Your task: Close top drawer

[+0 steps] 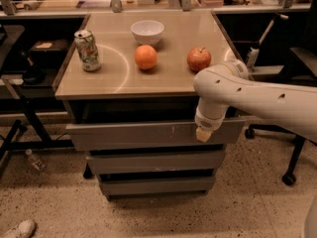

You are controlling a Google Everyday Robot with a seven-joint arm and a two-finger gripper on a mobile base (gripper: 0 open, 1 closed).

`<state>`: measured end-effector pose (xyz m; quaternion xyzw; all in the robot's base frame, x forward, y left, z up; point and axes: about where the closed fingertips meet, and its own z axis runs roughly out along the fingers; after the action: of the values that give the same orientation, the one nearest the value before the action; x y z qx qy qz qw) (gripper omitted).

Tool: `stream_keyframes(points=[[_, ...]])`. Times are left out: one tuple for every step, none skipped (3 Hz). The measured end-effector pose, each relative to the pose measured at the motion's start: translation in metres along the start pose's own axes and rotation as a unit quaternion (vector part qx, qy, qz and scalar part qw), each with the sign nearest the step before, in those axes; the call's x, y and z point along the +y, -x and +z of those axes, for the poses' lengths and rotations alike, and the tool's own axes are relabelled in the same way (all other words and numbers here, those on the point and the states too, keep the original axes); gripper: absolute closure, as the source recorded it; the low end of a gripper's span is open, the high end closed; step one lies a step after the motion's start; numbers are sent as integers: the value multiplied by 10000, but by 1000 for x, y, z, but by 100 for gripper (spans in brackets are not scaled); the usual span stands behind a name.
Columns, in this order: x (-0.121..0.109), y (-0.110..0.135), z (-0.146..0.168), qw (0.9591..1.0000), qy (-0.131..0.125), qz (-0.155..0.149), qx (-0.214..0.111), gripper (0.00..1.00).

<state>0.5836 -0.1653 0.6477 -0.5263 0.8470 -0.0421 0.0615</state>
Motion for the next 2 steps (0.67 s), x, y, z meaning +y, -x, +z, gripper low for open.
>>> stream_keyframes(points=[[-20,10,3,9999,-20,-56,103,100],[-20,12,2,9999,-32,-69,123,100]])
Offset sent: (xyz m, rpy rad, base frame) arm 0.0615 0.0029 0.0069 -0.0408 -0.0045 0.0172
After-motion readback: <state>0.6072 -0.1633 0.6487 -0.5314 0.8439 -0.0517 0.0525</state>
